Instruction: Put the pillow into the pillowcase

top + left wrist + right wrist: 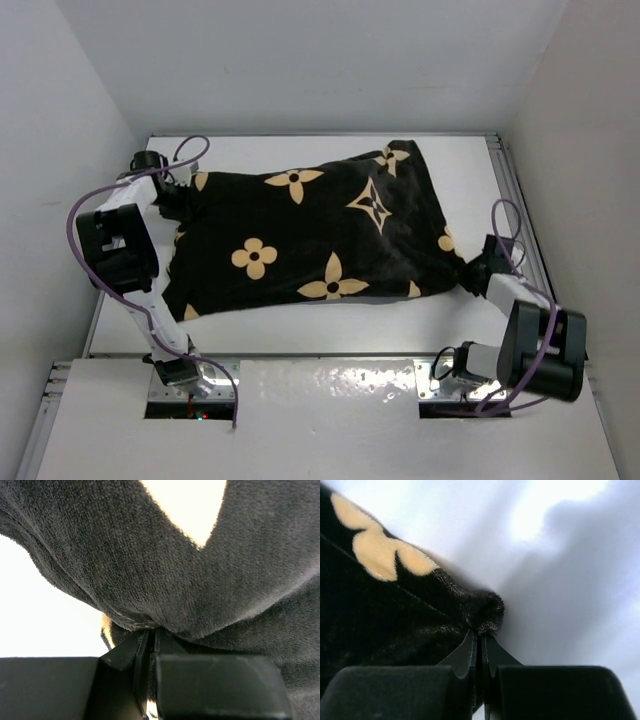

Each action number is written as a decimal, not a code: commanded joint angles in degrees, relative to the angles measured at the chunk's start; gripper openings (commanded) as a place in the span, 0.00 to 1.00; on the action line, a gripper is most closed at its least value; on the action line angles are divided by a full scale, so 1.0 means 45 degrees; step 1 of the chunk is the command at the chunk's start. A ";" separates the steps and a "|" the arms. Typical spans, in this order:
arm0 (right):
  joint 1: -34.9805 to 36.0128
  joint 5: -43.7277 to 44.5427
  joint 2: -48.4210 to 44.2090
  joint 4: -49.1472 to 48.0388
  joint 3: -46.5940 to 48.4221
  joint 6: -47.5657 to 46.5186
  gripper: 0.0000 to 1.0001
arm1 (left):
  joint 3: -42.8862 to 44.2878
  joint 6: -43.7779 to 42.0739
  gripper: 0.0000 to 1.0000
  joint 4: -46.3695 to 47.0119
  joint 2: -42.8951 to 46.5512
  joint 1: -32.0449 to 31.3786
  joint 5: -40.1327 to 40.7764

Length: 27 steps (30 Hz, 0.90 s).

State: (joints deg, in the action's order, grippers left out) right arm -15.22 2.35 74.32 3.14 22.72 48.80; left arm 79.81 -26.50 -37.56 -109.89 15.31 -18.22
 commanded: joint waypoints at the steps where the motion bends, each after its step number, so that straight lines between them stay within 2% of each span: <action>1: -0.0968 0.0570 -0.2850 0.0706 -0.1179 0.1654 0.00 | 0.0447 0.0088 0.00 0.0007 -0.0113 -0.0473 -0.0698; 6: -0.2006 0.1527 -0.6662 0.2503 -0.2138 0.2670 0.00 | 0.0780 0.0284 0.00 0.0202 -0.0093 -0.0746 -0.0484; 9: -0.2398 0.1879 -0.8189 0.3558 -0.2314 0.2848 0.00 | 0.0780 0.0323 0.00 0.0299 -0.0093 -0.0961 -0.0425; 16: -0.2574 0.2173 -1.0069 0.5705 -0.2705 0.3433 0.00 | 0.0701 0.0381 0.00 0.0651 0.0063 -0.1234 -0.0230; 21: -0.2594 0.2759 -1.1436 0.6975 -0.2316 0.3005 0.00 | 0.1403 0.0440 0.00 0.0926 -0.0326 -0.1235 0.0298; 27: -0.2593 0.3617 -1.1770 0.8051 -0.1651 0.2848 0.00 | 0.1835 0.0694 0.00 0.0281 -0.0367 -0.0963 0.0397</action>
State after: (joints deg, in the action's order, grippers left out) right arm -26.50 13.34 21.89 35.81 11.97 62.13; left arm 86.35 -24.05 -36.71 -112.07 10.50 -17.08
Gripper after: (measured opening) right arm 0.009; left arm 0.028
